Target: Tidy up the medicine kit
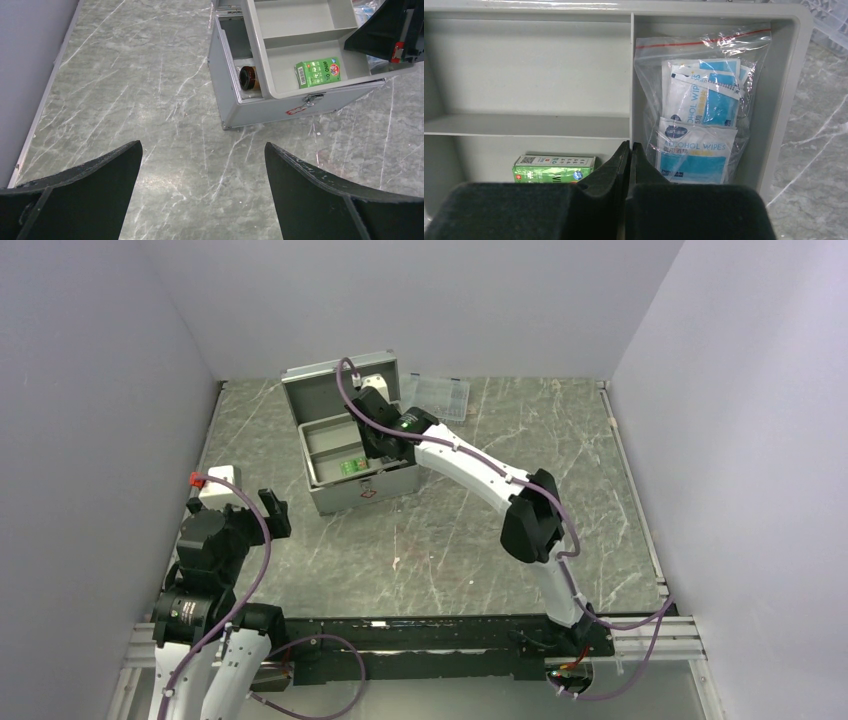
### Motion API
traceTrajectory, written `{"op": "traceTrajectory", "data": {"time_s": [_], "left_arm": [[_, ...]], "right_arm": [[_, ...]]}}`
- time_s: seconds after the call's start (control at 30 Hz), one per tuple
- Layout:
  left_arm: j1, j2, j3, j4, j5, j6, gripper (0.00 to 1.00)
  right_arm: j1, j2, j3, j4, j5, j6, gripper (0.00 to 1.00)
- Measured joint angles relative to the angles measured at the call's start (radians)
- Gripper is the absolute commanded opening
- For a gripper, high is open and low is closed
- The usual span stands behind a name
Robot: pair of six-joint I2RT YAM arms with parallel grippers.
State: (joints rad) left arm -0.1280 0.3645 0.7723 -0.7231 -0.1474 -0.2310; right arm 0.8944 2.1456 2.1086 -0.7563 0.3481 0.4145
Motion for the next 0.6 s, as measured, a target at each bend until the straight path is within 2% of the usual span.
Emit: {"op": "traceTrajectory", "data": {"time_s": [0.6], "left_arm": [[0.000, 0.005, 0.000, 0.000, 0.001, 0.000, 0.99]], "right_arm": [[-0.018, 0.091, 0.052, 0.011, -0.043, 0.042, 0.00]]}}
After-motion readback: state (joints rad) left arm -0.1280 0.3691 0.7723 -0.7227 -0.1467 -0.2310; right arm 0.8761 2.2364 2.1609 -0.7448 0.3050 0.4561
